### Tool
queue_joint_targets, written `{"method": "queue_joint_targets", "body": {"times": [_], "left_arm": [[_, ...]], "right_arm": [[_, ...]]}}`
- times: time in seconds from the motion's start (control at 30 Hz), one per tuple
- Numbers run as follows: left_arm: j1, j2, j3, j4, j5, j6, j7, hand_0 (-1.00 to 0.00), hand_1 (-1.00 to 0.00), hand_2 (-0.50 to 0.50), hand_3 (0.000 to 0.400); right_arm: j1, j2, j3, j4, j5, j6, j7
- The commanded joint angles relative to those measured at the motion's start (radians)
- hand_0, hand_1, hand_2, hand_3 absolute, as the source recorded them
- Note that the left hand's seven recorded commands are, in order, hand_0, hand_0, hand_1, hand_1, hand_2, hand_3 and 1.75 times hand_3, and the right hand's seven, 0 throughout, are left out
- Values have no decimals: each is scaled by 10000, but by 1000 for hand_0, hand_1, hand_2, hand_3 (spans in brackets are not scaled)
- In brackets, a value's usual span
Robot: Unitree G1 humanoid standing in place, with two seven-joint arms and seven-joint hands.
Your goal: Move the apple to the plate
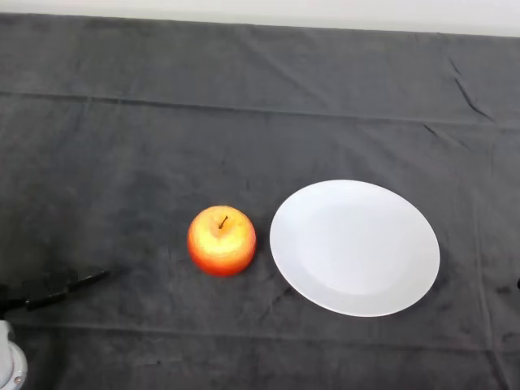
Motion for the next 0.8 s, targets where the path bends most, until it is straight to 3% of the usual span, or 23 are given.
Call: {"method": "queue_joint_targets", "body": {"times": [0.03,0.17,0.33,0.8], "left_arm": [[369,506,-257,-809,299,430,-88,0,0,0,0],[500,596,-490,-1953,654,1393,-205,0,0,0,0],[326,587,-828,-2605,1070,2203,-434,0,0,0,0],[-563,129,-1953,-2722,1857,3354,-1156,0,0,0,0]], "right_arm": [[1081,719,-108,788,-26,828,-32],[1090,724,-90,759,-10,847,-31],[1101,730,-65,726,12,869,-30],[1119,740,7,668,81,910,-27]]}}
